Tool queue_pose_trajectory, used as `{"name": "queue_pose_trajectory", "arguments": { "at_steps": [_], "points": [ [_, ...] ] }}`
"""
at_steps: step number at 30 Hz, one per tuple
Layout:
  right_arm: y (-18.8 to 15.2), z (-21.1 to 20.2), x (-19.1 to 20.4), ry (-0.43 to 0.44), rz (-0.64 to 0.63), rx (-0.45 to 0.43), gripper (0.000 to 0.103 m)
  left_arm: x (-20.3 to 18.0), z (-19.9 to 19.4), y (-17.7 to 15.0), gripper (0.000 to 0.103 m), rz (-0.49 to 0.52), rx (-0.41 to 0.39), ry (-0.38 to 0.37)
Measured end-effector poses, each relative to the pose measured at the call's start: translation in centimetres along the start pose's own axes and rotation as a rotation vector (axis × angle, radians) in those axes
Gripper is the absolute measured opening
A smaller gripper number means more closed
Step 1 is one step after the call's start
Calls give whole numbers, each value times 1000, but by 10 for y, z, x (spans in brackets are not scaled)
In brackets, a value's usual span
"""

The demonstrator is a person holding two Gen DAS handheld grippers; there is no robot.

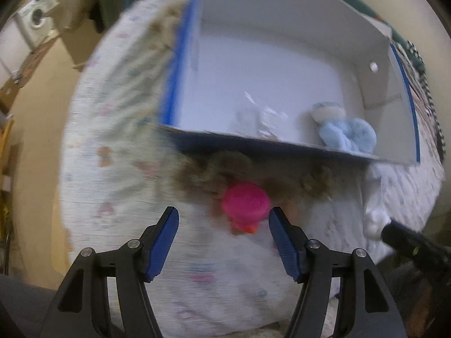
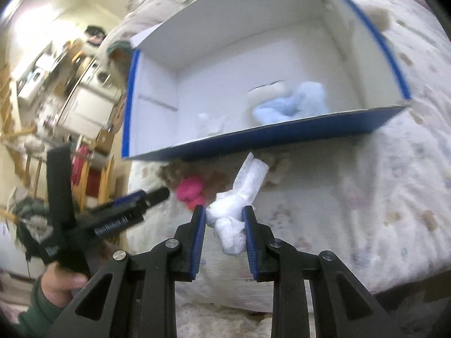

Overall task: Organize soft objects
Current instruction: 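Grasp the white cloth toy with right tool while left tool grasps the pink cup toy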

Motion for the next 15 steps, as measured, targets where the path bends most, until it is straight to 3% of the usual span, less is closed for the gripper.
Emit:
{"name": "queue_pose_trajectory", "arguments": {
  "at_steps": [5, 8, 10, 12, 13, 15],
  "points": [
    [1, -3, -6, -8, 25, -9, 28, -18, 24, 1, 63, 37, 51, -22],
    [3, -3, -6, -12, 25, -11, 28, -17, 32, 5, 63, 10, 47, -17],
    [3, -3, -8, -17, 31, -10, 28, -15, 39, 7, 63, -23, 54, -55],
    [4, 0, -9, -20, 35, -9, 28, -13, 46, 7, 57, -48, 72, -96],
    [4, 0, -9, -21, 37, -8, 28, -13, 48, 7, 41, -59, 79, -113],
    [3, 0, -10, -15, 37, 0, 28, -12, 51, 8, 41, -57, 90, -125]
  ]
}}
Point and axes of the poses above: each gripper's, at about its wrist camera, not at the fingertips, and z roughly the way its jaws point, x to its left, y to its top, the point moved 1 cm from there along z, roughly the way its jaws point, and after that the axes turned 7 degrees about z, right-handed, at the moved point
